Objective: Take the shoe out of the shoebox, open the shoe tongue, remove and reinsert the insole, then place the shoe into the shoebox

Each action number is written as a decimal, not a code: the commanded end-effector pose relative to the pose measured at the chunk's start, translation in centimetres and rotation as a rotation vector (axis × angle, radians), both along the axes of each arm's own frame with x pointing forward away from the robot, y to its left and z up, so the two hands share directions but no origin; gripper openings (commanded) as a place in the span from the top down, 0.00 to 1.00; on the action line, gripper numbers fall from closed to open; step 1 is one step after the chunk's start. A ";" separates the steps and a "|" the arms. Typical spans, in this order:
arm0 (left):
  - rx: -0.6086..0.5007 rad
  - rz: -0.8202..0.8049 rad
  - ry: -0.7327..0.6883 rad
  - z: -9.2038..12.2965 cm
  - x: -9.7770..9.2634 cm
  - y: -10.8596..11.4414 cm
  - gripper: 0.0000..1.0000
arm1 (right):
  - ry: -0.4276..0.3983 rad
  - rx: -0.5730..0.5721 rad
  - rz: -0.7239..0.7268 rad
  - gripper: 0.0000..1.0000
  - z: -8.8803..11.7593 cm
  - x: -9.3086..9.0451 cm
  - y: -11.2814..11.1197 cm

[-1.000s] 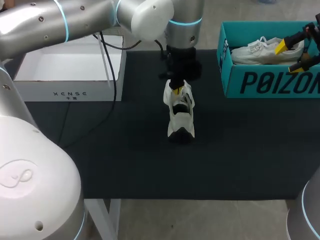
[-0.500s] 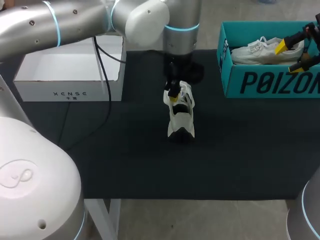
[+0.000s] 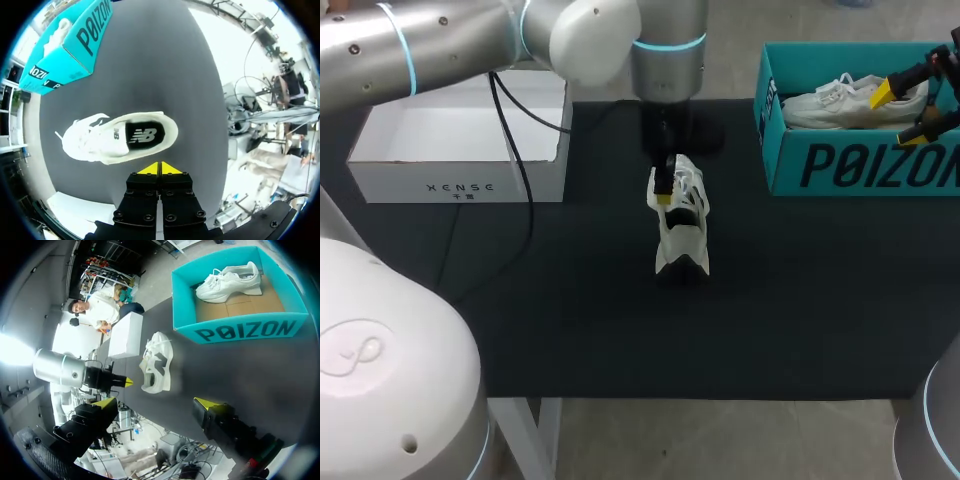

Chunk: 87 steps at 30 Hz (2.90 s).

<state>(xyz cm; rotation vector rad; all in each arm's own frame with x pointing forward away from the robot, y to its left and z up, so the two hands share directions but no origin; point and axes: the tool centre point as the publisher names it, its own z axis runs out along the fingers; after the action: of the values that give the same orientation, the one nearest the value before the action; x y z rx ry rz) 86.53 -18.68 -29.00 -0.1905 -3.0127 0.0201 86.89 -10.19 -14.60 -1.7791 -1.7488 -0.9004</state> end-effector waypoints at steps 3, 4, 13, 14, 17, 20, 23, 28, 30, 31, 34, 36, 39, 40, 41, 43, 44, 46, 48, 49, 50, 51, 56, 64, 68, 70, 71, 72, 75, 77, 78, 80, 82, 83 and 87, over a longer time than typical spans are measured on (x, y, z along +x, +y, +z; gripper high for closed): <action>0.092 -0.131 -0.027 -0.1 -1.4 -2.0 0.81 | 0.002 -0.003 0.000 0.00 0.0 0.0 0.0; 0.099 -0.132 -0.037 -0.2 -1.5 -2.2 0.58 | 0.002 -0.003 0.000 0.00 0.0 0.0 0.0; 0.086 -0.049 -0.095 -1.4 -2.8 -2.9 0.04 | 0.002 -0.003 0.000 0.00 0.0 0.0 0.0; 0.090 -0.056 -0.109 -1.5 -2.9 -2.9 0.02 | 0.002 -0.003 0.000 0.00 0.0 0.0 0.0; 0.078 -0.053 -0.110 -1.9 -2.9 -3.0 0.00 | 0.002 -0.003 0.000 0.00 0.0 0.0 0.0; 0.074 -0.054 -0.126 -2.4 -2.9 -3.1 0.00 | 0.002 -0.003 0.000 0.00 0.0 0.0 0.0; 0.074 -0.049 -0.171 -2.8 -3.2 -3.2 0.00 | 0.002 -0.003 0.000 0.00 0.0 0.0 0.0; 0.068 -0.034 -0.239 -3.7 -3.5 -3.1 0.00 | 0.002 -0.003 0.000 0.00 0.0 0.0 0.0; 0.071 -0.020 -0.259 -4.1 -3.8 -3.0 0.00 | 0.002 -0.003 0.000 0.00 0.0 0.0 0.0; 0.064 -0.010 -0.262 -4.4 -3.9 -2.9 0.00 | 0.002 -0.003 0.000 0.00 0.0 0.0 0.0; 0.039 0.036 -0.263 -5.4 -4.1 -2.3 0.00 | 0.002 -0.003 0.000 0.00 0.0 0.0 0.0; 0.034 0.055 -0.260 -6.1 -3.9 -2.0 0.00 | 0.002 -0.003 0.000 0.00 0.0 0.0 0.0; 0.032 0.068 -0.249 -6.9 -3.6 -1.9 0.00 | 0.002 -0.003 0.000 0.00 0.0 0.0 0.0; 0.031 0.069 -0.247 -7.2 -3.4 -1.9 0.00 | 0.002 -0.003 0.000 0.00 0.0 0.0 0.0; 0.030 0.070 -0.242 -7.4 -3.3 -2.0 0.00 | 0.002 -0.003 0.000 0.00 0.0 0.0 0.0; 0.030 0.061 -0.235 -7.8 -3.0 -2.2 0.00 | 0.002 -0.003 0.000 0.00 0.0 0.0 0.0; 0.028 0.059 -0.231 -7.9 -2.9 -2.3 0.00 | 0.002 -0.003 0.000 0.00 0.0 0.0 0.0; 0.027 0.051 -0.230 -8.0 -2.8 -2.7 0.00 | 0.002 -0.003 0.000 0.00 0.0 0.0 0.0; 0.034 0.042 -0.231 -8.0 -2.8 -3.1 0.00 | 0.002 -0.003 0.000 0.00 0.0 0.0 0.0; 0.041 0.036 -0.233 -8.1 -2.7 -3.2 0.00 | 0.002 -0.003 0.000 0.00 0.0 0.0 0.0; 0.046 0.036 -0.231 -8.2 -2.7 -3.4 0.00 | 0.002 -0.003 0.000 0.00 0.0 0.0 0.0; 0.047 0.035 -0.231 -8.3 -2.6 -3.4 0.00 | 0.002 -0.003 0.000 0.00 0.0 0.0 0.0; 0.046 0.045 -0.225 -9.4 -2.1 -3.5 0.00 | 0.002 -0.003 0.000 0.00 0.0 0.0 0.0; 0.032 0.055 -0.208 -10.9 -1.6 -3.8 0.00 | 0.002 -0.003 0.000 0.00 0.0 0.0 0.0; 0.042 0.056 -0.192 -11.4 -1.6 -3.6 0.00 | 0.002 -0.003 0.000 0.00 0.0 0.0 0.0; 0.044 0.056 -0.190 -11.5 -1.8 -3.6 0.00 | 0.002 -0.003 0.000 0.00 0.0 0.0 0.0; 0.044 0.056 -0.188 -11.5 -1.8 -3.5 0.00 | 0.002 -0.003 0.000 0.00 0.0 0.0 0.0; 0.045 0.054 -0.188 -11.6 -1.8 -3.6 0.20 | 0.002 -0.003 0.000 0.00 0.0 0.0 0.0; 0.043 0.045 -0.183 -11.9 -1.8 -3.8 1.00 | 0.002 -0.003 0.000 0.00 0.0 0.0 0.0; 0.035 0.040 -0.179 -11.9 -2.0 -3.9 1.00 | 0.002 -0.003 0.000 0.00 0.0 0.0 0.0; 0.032 0.037 -0.179 -11.9 -2.1 -4.0 1.00 | 0.002 -0.003 0.000 0.00 0.0 0.0 0.0; 0.023 0.036 -0.179 -11.7 -2.5 -4.1 1.00 | 0.002 -0.003 0.000 0.00 0.0 0.0 0.0; 0.017 0.038 -0.175 -11.4 -2.8 -4.2 1.00 | 0.002 -0.003 0.000 0.00 0.0 0.0 0.0; 0.019 0.038 -0.174 -11.3 -3.0 -4.2 1.00 | 0.002 -0.003 0.000 0.00 0.0 0.0 0.0; 0.023 0.043 -0.152 -11.1 -3.3 -4.4 1.00 | 0.002 -0.003 0.000 0.00 0.0 0.0 0.0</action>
<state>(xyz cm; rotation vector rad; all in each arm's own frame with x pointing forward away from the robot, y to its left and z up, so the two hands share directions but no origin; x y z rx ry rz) 83.09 -23.00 -40.41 -0.1227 -3.1687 -0.0234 86.88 -10.19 -14.60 -1.7791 -1.7487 -0.9004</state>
